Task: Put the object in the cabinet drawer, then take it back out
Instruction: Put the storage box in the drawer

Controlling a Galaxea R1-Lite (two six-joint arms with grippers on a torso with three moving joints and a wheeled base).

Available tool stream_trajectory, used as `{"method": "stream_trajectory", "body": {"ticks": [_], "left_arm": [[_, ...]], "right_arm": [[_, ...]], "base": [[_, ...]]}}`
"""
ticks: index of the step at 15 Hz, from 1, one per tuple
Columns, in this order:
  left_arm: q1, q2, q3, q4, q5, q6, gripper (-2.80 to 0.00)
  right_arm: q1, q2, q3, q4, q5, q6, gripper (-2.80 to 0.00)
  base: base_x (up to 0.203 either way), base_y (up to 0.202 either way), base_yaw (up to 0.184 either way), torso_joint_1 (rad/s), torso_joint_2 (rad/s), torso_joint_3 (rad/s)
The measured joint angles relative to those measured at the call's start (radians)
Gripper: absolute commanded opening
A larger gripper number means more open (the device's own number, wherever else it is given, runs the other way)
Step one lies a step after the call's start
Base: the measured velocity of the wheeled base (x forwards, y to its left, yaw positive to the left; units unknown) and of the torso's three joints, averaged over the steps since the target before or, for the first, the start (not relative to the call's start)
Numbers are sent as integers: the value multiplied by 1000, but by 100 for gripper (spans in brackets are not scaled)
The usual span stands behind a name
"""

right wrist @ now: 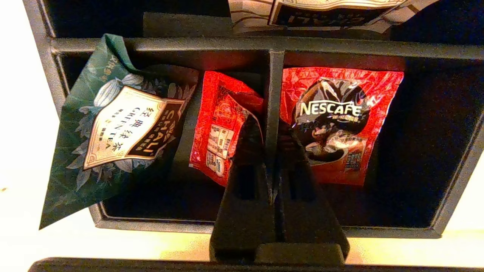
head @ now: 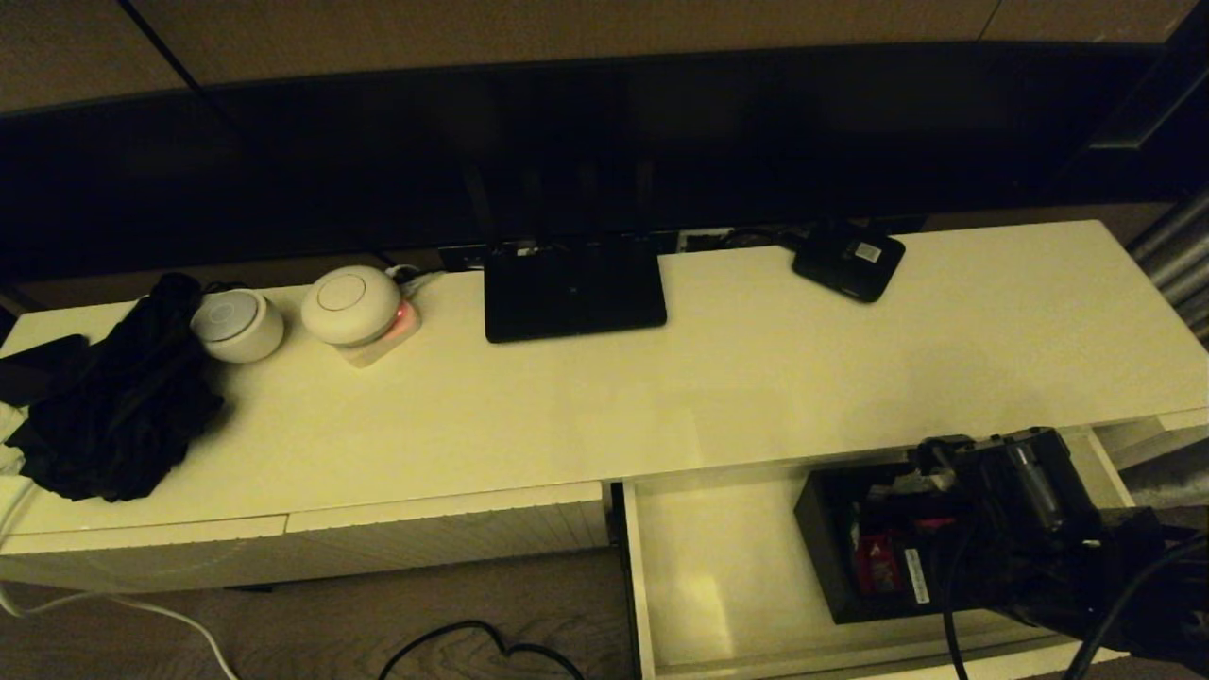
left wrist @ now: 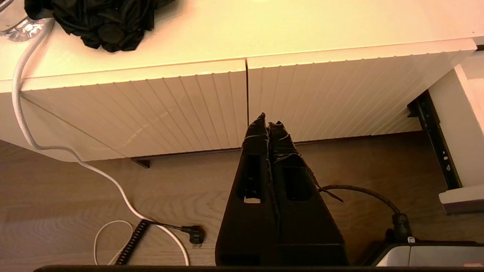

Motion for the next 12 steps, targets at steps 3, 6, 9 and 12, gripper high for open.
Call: {"method": "stream_trajectory", "body": {"ticks": [3, 6, 9, 12], "left_arm": [[0, 0, 0, 0, 1, 0, -280], [0, 0, 0, 0, 1, 0, -280], [0, 0, 0, 0, 1, 0, -280], [0, 0, 0, 0, 0, 0, -280]], "right_arm": [[0, 53, 3, -43, 1, 0, -280], [0, 90, 0, -83, 2, 0, -280], [0, 113, -1, -97, 2, 0, -280], [0, 121, 0, -97, 2, 1, 0]], "base": [[0, 0, 0, 0, 0, 0], [0, 0, 0, 0, 0, 0], [0, 0, 0, 0, 0, 0], [0, 0, 0, 0, 0, 0]]}}
